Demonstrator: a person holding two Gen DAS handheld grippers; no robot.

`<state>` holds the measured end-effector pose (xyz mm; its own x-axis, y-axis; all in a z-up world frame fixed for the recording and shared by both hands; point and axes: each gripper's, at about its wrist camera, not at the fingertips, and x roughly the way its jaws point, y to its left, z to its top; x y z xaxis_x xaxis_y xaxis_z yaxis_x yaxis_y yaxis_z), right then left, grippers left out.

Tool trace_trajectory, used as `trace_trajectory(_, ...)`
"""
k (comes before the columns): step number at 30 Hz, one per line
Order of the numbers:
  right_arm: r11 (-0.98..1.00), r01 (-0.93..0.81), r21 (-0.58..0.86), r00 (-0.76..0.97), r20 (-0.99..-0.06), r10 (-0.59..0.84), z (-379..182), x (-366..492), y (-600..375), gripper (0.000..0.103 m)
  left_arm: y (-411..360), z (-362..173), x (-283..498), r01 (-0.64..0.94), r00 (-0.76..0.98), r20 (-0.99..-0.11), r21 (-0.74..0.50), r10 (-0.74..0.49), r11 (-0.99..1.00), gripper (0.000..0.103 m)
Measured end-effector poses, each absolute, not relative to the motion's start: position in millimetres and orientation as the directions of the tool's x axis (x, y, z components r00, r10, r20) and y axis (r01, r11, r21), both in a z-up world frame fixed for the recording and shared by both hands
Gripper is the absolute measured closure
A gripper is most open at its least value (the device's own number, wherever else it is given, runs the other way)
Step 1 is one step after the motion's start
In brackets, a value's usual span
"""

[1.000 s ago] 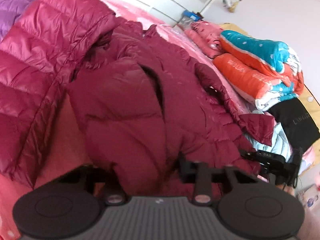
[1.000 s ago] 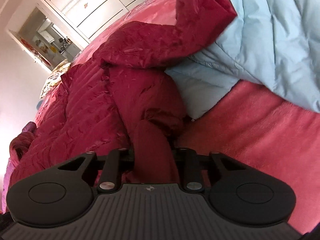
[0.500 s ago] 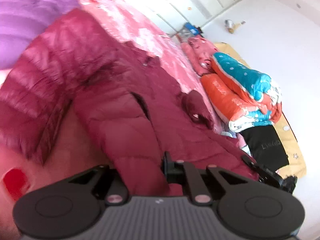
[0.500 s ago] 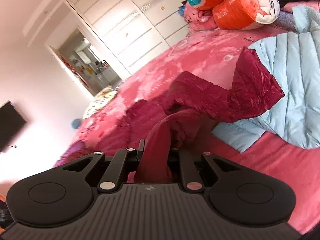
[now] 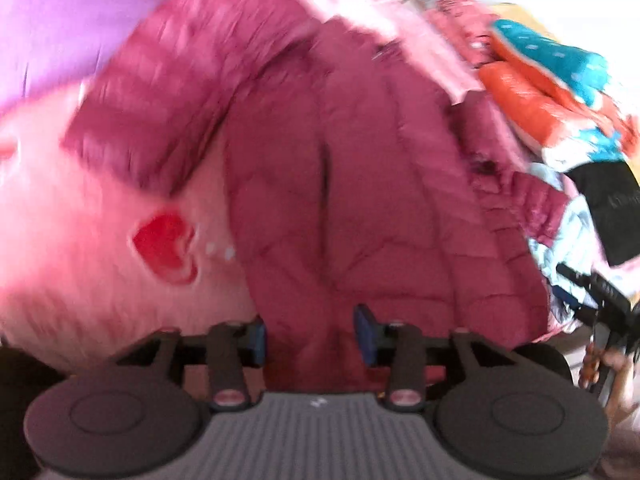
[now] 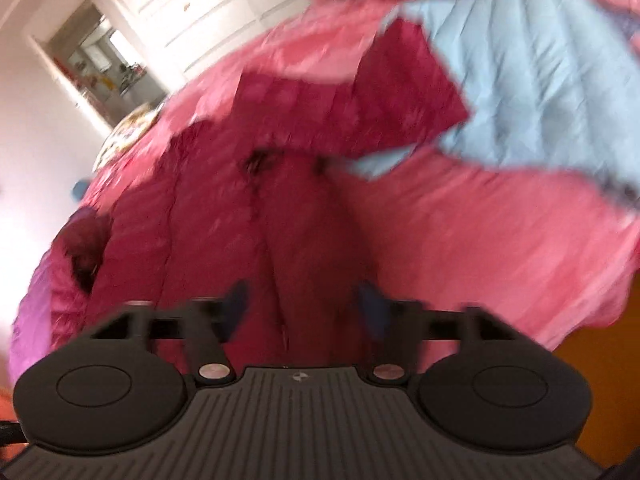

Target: Fold large clothes

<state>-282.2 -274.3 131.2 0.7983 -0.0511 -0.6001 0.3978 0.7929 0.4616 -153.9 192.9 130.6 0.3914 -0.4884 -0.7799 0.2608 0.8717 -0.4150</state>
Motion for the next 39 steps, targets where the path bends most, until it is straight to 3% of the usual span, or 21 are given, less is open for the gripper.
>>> trace_trajectory(3, 0.809, 0.379, 0.449, 0.844, -0.527, -0.102, 155.9, -279.7, -272.3, 0.006, 190.3, 157.7, -153.5, 0.336, 0.454, -0.738, -0.378, -0.500, 0.863, 0.055)
trace_trajectory(7, 0.801, 0.271, 0.534, 0.909, -0.415, -0.030, 167.6, -247.5, -257.2, 0.001, 170.8, 171.6, -138.6, 0.424, 0.507, -0.663, -0.365, -0.551, 0.829, 0.052)
trace_trajectory(11, 0.802, 0.207, 0.561, 0.920, -0.390, 0.036, 157.0, -197.8, -233.2, 0.000, 134.9, 162.5, -108.4, 0.423, 0.534, -0.656, -0.339, -0.534, 0.840, 0.052)
trace_trajectory(13, 0.799, 0.195, 0.569, 0.914, -0.401, 0.062, 143.2, -172.9, -221.3, 0.000, 124.1, 162.5, -99.0, 0.434, 0.555, -0.630, -0.338, -0.543, 0.835, 0.051)
trace_trajectory(16, 0.804, 0.215, 0.554, 0.892, -0.446, 0.068, 114.5, -136.7, -212.0, 0.000, 111.3, 156.8, -90.8, 0.466, 0.595, -0.587, -0.304, -0.548, 0.831, 0.034)
trace_trajectory(22, 0.882, 0.251, 0.399, 0.840, -0.543, 0.006, 71.1, -91.0, -192.6, 0.000, 83.3, 98.4, -50.6, 0.418, 0.646, -0.637, -0.165, -0.421, 0.893, 0.039)
trace_trajectory(26, 0.893, 0.254, 0.371, 0.813, -0.582, 0.011, 60.4, -77.5, -194.0, 0.000, 69.7, 63.6, -34.5, 0.405, 0.660, -0.664, -0.080, -0.351, 0.911, 0.043)
trace_trajectory(29, 0.902, 0.274, 0.333, 0.769, -0.639, 0.002, 51.7, -64.1, -194.9, 0.000, 65.7, 41.4, -28.5, 0.396, 0.662, -0.663, -0.087, -0.349, 0.914, 0.038)
trace_trajectory(33, 0.918, 0.261, 0.298, 0.766, -0.643, -0.009, 45.4, -55.1, -186.8, 0.000, 62.2, 29.6, -26.3, 0.395, 0.706, -0.615, -0.069, -0.351, 0.916, 0.027)
trace_trajectory(39, 0.947, 0.230, 0.223, 0.781, -0.623, -0.043, 39.5, -48.9, -175.1, 0.000, 55.0, 25.2, -21.9, 0.396, 0.721, -0.600, -0.053, -0.347, 0.917, 0.019)
